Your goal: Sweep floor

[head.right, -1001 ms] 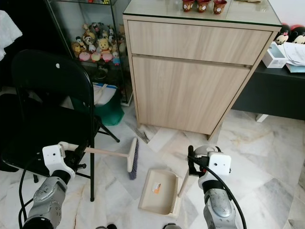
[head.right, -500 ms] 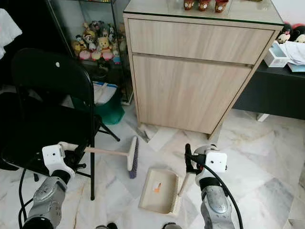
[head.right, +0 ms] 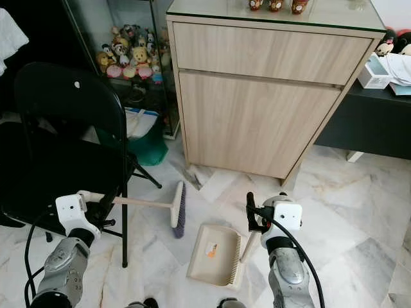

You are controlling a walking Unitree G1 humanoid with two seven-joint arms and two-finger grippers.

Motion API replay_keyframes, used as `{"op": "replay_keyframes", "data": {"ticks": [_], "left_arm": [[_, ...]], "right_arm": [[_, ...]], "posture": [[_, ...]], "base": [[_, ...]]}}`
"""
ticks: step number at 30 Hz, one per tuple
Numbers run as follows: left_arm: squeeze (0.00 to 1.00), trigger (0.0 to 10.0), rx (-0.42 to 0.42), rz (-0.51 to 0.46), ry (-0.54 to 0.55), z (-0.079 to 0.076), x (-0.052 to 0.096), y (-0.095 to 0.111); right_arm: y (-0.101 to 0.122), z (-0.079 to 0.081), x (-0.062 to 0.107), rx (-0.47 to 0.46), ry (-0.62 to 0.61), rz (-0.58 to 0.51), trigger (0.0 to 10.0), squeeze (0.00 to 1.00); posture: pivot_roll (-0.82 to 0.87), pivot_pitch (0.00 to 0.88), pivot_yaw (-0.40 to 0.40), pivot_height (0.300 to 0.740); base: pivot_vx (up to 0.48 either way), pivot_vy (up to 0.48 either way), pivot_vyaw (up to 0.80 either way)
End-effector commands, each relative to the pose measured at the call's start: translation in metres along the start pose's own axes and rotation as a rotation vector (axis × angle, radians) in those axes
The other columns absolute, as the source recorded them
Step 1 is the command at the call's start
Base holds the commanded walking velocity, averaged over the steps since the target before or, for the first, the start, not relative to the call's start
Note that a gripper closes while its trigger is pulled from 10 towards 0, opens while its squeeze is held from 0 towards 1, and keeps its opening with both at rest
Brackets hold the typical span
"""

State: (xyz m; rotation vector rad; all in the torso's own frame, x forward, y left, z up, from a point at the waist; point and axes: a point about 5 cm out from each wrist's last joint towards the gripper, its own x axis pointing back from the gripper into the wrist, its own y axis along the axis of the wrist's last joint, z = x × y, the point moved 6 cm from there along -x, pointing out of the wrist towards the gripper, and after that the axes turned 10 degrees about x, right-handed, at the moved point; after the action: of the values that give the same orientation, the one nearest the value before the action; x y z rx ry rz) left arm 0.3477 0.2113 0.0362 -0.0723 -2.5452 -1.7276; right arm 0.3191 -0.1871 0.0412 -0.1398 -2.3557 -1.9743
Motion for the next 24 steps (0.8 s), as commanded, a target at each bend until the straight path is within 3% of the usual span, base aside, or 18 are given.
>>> {"op": "replay_keyframes", "data": {"ticks": [1, 24], "left_arm": [[0.0, 10.0, -0.009, 0.069, 0.018, 0.0045, 0.0073, -0.0185], [0.0, 10.0, -0.004, 0.076, 0.016, 0.0035, 0.007, -0.0201]], "right_arm": [[-0.0037, 0.0022, 0.0004, 0.002, 0.013, 0.007, 0.0, 0.0], [-0.0077, 0.0066, -0.0005, 0.004, 0.038, 0.019, 0.0, 0.0]], "posture": [[-0.2, 0.2, 0.001, 0.74], [-0.2, 0.204, -0.001, 0.74]], "base": [[0.0, 0.0, 0.0], [0.0, 0.0, 0.0]]}}
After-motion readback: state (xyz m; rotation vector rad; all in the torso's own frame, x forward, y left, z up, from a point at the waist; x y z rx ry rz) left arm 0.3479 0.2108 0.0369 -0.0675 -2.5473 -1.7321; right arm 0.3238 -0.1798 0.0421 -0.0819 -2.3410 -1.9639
